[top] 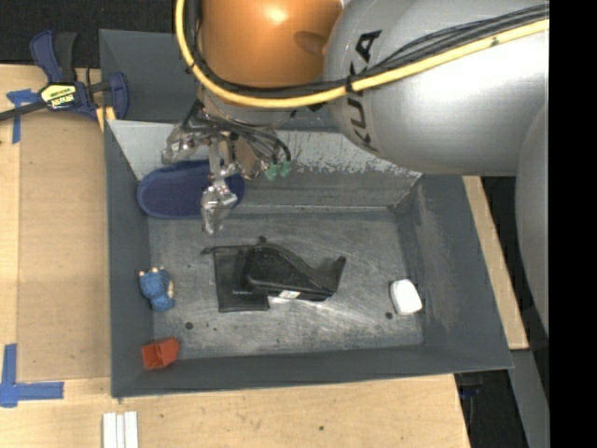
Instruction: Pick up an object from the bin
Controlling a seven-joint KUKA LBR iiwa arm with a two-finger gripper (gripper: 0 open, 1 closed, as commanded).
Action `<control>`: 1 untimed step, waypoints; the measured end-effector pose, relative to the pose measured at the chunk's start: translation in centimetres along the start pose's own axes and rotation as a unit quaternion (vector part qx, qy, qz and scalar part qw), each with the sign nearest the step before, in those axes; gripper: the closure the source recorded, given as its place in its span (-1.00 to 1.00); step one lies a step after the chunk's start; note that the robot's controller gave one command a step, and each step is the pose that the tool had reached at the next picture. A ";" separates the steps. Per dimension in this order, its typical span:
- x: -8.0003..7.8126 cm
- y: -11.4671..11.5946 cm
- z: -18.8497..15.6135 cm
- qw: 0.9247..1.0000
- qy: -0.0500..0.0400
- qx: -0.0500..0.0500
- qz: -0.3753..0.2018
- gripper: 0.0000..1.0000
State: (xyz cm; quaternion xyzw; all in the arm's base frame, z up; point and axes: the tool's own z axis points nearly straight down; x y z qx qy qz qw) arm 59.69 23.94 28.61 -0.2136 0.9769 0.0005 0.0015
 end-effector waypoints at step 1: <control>0.8 -2.5 14.1 0.999 0.004 0.000 0.051 -1.00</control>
Offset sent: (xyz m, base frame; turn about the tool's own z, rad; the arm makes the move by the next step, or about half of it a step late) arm 0.0041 -0.0246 -0.1363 0.1027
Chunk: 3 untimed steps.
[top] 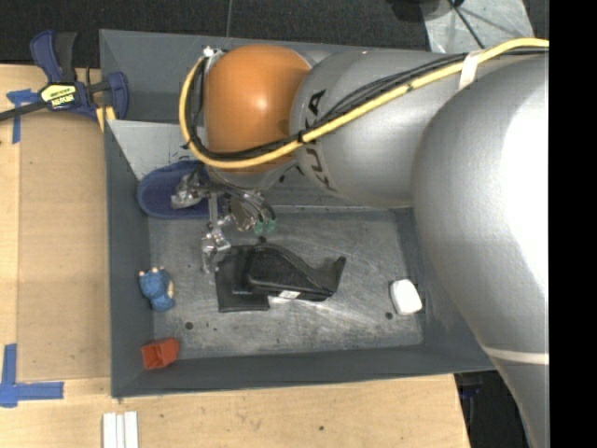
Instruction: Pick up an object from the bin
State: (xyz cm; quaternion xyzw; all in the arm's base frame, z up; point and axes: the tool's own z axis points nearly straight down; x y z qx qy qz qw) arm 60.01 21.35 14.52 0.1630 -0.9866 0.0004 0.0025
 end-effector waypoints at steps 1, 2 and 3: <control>4.4 -5.7 6.8 0.994 -0.003 -0.001 -0.105 -1.00; 10.3 -9.5 7.1 0.989 -0.011 -0.001 -0.149 -1.00; 10.0 -9.5 6.8 0.989 -0.015 0.002 -0.149 1.00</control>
Offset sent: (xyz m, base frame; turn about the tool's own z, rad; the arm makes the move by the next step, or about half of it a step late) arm -0.0246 -0.0685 -0.0678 -0.2145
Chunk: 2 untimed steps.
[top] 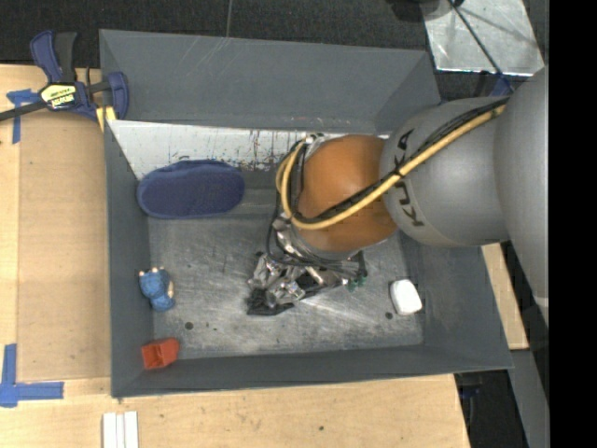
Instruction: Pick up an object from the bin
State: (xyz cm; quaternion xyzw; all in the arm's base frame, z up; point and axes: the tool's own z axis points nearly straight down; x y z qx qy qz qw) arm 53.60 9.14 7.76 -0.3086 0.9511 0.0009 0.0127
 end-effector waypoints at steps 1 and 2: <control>-0.8 -0.2 -11.6 1.000 0.007 0.000 -0.006 1.00; -0.3 -1.5 -21.3 1.000 0.007 0.000 -0.019 1.00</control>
Offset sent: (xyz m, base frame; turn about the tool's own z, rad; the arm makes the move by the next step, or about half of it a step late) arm 0.0016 0.0017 0.1107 -0.0151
